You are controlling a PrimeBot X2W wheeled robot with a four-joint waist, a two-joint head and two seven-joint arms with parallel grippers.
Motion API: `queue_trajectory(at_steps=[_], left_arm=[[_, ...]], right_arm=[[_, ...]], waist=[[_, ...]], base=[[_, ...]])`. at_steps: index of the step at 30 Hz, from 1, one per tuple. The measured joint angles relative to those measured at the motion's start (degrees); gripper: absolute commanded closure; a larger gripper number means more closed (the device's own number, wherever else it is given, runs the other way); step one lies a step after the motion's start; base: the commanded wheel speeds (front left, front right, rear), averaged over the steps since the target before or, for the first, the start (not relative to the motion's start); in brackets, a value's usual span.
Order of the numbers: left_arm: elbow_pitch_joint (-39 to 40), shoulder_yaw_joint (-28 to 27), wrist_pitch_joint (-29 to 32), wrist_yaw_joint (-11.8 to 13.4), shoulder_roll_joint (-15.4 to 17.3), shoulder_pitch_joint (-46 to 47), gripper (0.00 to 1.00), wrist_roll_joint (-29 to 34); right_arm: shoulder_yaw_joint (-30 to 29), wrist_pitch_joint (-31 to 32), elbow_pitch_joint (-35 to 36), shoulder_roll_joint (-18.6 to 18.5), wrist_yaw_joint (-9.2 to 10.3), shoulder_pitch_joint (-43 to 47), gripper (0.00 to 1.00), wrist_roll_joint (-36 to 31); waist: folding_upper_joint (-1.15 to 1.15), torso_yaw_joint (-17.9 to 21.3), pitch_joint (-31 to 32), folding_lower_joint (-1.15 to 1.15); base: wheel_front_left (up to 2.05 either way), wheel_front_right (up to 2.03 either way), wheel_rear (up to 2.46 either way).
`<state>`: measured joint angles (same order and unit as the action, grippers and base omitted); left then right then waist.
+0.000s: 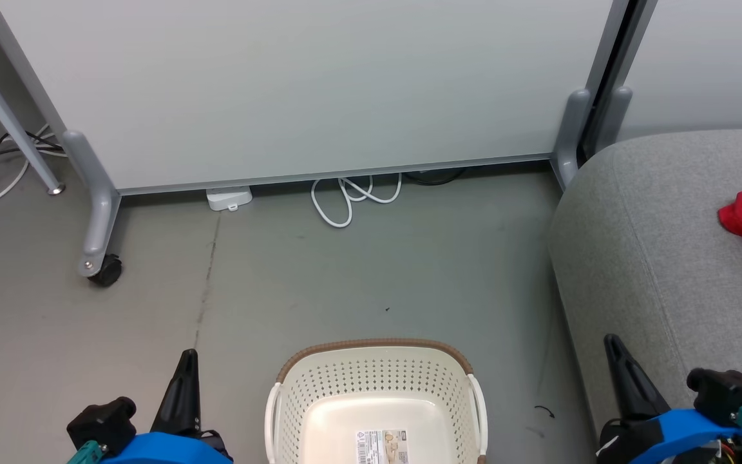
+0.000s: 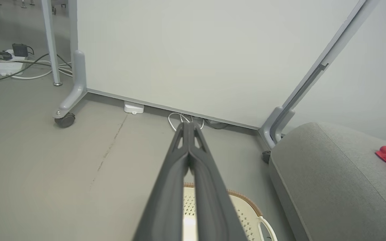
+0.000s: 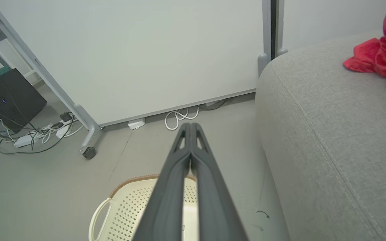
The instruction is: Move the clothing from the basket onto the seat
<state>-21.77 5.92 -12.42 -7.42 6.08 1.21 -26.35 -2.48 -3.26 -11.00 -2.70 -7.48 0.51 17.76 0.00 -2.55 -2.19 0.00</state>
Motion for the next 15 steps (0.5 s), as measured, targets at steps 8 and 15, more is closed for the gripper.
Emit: queue_trajectory(at_steps=[8, 15], left_arm=[[0.80, -1.44, 2.09, 0.00, -0.38, 0.21, 1.00, -7.34], [1.49, -2.46, 3.79, 0.00, -0.69, 0.53, 1.00, -13.17]], right_arm=[[-0.41, 1.04, -0.29, 0.00, 0.00, -0.16, 1.00, 8.27], [-0.78, 1.78, -0.55, 0.00, 0.00, -0.49, 1.00, 14.84]], waist=[[0.00, 0.17, 0.14, 0.00], [0.00, 0.32, 0.26, 0.00]], base=[[0.00, 0.00, 0.00], [0.00, 0.00, 0.00]])
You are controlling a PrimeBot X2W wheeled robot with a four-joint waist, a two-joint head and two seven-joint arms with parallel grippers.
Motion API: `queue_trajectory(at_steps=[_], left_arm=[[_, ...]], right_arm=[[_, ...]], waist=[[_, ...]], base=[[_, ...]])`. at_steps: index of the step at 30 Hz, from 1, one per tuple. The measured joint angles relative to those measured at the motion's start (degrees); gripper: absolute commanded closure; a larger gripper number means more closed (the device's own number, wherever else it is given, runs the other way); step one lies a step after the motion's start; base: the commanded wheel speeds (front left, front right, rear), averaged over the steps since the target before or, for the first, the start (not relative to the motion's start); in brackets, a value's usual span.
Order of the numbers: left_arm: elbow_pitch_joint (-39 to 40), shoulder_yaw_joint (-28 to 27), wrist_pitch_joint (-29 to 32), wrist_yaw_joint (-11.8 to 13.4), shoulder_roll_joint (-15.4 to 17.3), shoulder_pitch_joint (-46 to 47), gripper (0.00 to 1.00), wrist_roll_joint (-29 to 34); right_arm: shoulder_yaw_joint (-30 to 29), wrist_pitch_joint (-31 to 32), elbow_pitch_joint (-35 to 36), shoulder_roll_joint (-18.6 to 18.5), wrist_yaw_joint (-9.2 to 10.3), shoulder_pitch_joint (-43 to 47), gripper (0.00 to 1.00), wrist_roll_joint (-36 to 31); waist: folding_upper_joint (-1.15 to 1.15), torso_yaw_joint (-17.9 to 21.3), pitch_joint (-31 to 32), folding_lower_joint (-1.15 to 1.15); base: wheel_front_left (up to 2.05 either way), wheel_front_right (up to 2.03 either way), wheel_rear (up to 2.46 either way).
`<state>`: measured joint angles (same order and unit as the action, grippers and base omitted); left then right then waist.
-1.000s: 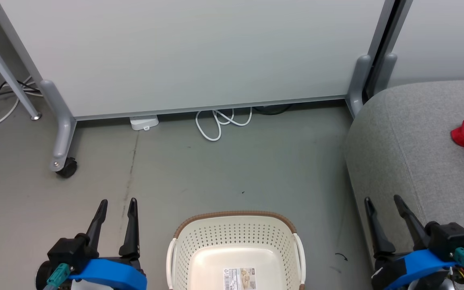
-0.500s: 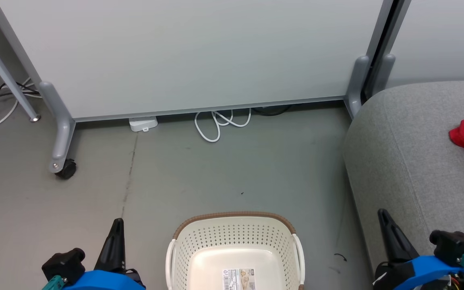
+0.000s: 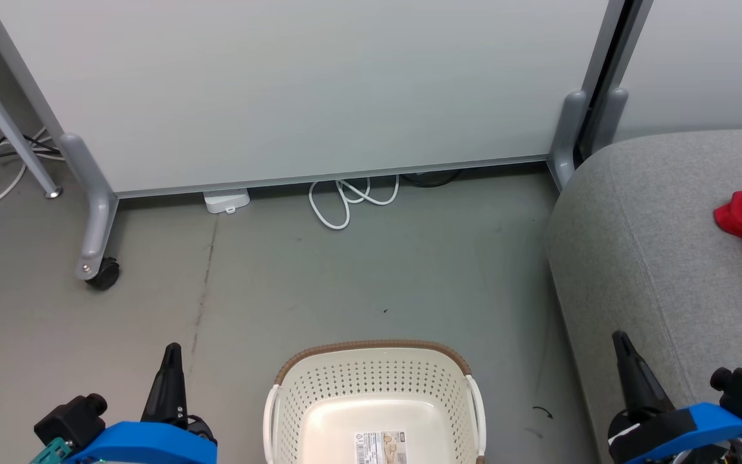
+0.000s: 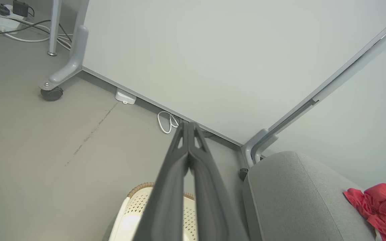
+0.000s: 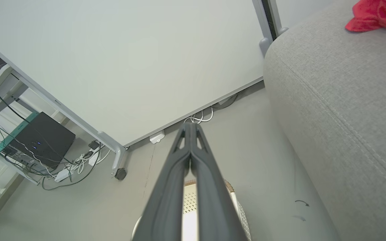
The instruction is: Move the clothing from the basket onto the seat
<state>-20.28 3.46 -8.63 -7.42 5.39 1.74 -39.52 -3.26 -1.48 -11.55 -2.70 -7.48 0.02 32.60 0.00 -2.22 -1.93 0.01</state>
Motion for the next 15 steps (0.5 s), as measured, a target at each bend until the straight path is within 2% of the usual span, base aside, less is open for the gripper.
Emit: queue_trajectory(at_steps=[15], left_arm=[[1.26, -2.13, 3.13, 0.00, -0.46, 0.90, 1.00, -11.25]], right_arm=[[-0.68, 1.77, -0.47, 0.00, 0.01, -1.21, 1.00, 12.77]], waist=[[0.00, 0.33, 0.25, 0.00]], base=[[0.00, 0.00, 0.00]])
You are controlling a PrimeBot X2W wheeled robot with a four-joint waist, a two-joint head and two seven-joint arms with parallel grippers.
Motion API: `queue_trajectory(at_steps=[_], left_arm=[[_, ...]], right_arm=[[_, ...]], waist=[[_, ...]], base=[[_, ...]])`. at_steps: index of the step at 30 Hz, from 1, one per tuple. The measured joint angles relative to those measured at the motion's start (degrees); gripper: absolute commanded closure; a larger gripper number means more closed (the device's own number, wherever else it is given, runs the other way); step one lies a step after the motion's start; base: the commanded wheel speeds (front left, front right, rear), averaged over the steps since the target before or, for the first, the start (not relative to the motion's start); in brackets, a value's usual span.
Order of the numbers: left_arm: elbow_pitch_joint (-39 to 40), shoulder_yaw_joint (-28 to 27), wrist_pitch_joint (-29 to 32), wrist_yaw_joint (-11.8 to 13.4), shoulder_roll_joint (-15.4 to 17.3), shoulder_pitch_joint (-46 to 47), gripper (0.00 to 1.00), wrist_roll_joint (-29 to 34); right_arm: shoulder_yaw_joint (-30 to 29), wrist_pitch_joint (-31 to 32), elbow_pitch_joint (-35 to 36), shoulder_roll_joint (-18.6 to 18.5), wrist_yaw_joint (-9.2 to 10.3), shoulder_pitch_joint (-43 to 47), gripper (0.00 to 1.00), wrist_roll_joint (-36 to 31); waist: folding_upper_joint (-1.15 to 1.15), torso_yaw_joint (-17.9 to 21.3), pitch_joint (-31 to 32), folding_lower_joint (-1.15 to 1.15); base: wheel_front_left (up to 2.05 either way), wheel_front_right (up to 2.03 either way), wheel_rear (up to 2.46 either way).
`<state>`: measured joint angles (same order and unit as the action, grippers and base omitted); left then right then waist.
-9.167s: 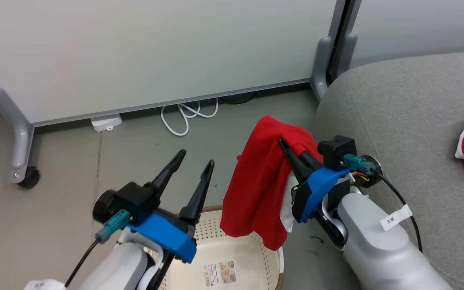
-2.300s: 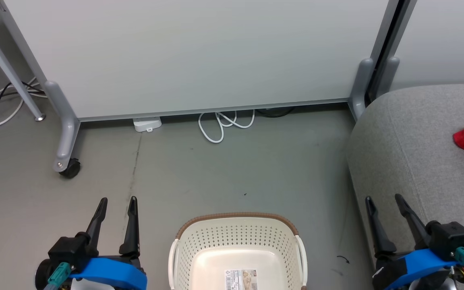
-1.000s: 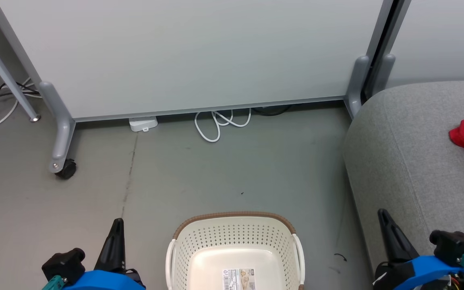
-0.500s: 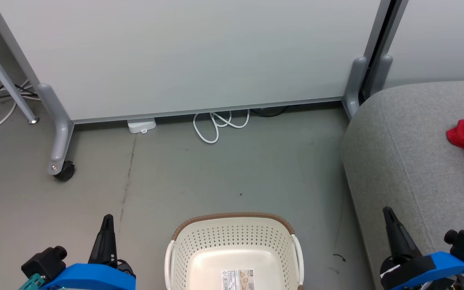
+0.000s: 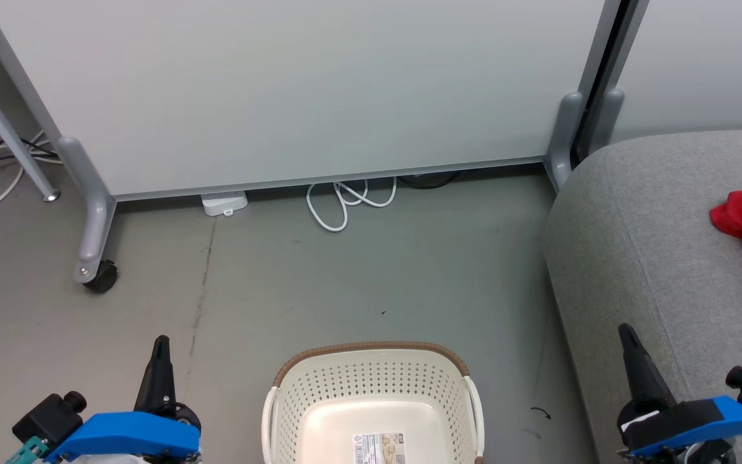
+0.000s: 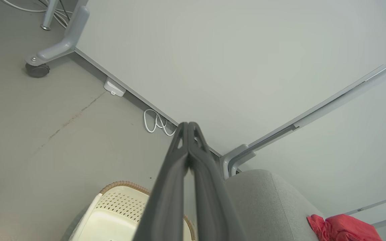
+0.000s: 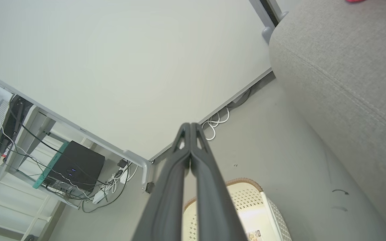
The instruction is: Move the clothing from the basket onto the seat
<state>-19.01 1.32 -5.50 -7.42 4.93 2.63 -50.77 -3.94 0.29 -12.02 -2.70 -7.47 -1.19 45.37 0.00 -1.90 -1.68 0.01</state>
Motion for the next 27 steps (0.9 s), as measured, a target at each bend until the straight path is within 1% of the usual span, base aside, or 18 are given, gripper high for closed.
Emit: queue_trajectory(at_steps=[27], left_arm=[[1.90, -2.96, 4.76, 0.00, -0.78, 1.26, 1.00, -16.19]], right_arm=[[-1.00, 2.43, -0.75, -0.01, 0.00, -1.86, 1.00, 18.30]], waist=[[0.00, 0.58, 0.46, 0.00]], base=[[0.00, 0.00, 0.00]])
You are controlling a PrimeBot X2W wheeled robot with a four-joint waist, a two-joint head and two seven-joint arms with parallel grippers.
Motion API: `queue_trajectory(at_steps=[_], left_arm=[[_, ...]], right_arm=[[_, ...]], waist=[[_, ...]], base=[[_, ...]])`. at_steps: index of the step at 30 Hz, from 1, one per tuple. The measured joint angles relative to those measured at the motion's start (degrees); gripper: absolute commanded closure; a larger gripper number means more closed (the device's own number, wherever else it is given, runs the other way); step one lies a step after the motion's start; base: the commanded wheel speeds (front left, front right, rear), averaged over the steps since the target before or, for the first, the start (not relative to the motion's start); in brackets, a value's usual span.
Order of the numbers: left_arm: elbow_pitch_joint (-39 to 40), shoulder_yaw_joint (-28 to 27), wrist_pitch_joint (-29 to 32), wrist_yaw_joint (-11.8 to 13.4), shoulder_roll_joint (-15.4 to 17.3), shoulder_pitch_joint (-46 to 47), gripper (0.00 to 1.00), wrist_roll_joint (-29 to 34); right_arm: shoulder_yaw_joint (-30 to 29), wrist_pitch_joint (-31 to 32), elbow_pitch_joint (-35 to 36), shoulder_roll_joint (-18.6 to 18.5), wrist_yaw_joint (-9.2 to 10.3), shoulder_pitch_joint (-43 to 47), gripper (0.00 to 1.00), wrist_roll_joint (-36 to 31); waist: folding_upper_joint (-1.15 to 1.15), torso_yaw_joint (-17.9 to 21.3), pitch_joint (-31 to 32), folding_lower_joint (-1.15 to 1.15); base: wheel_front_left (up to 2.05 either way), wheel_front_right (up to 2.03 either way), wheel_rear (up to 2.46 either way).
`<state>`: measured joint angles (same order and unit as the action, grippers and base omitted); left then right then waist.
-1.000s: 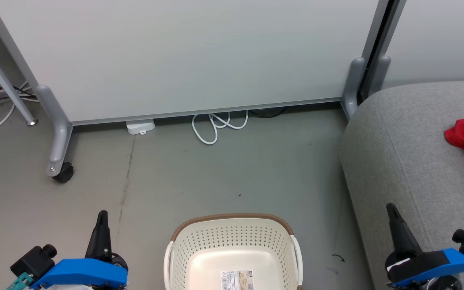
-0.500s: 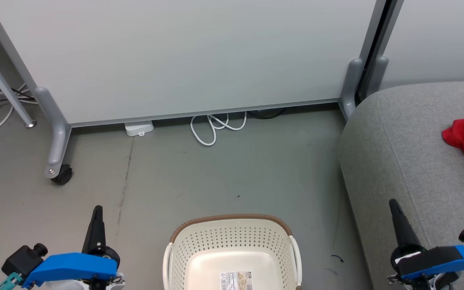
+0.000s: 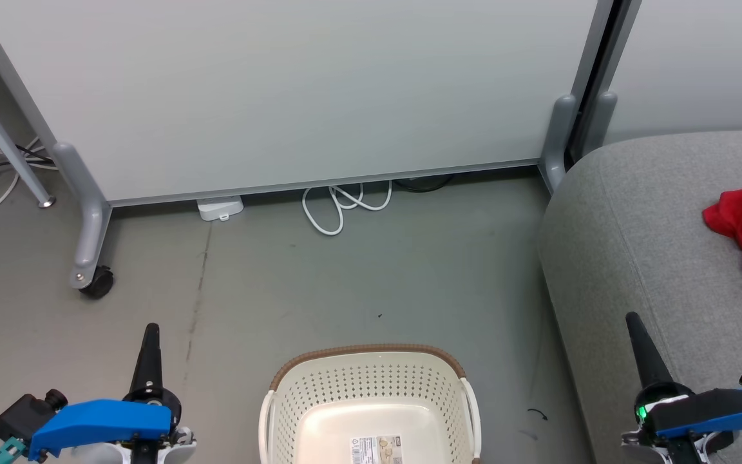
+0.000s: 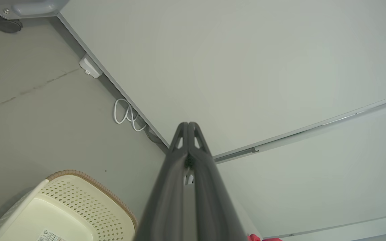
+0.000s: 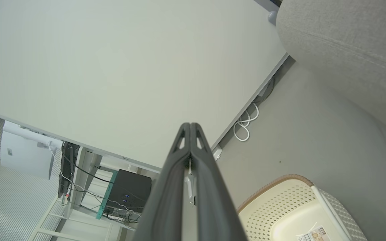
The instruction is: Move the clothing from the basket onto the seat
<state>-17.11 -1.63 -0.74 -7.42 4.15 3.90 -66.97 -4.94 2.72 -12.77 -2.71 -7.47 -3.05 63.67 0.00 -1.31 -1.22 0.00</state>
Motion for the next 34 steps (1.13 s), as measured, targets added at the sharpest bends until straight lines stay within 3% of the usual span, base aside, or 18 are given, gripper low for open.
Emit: queue_trajectory(at_steps=[34], left_arm=[[1.82, -3.05, 4.44, 0.00, -0.79, 1.17, 1.00, -15.63]], right_arm=[[-0.98, 2.29, -0.80, -0.01, 0.00, -1.64, 1.00, 17.61]], waist=[[0.00, 0.73, 0.58, 0.00]], base=[[0.00, 0.00, 0.00]])
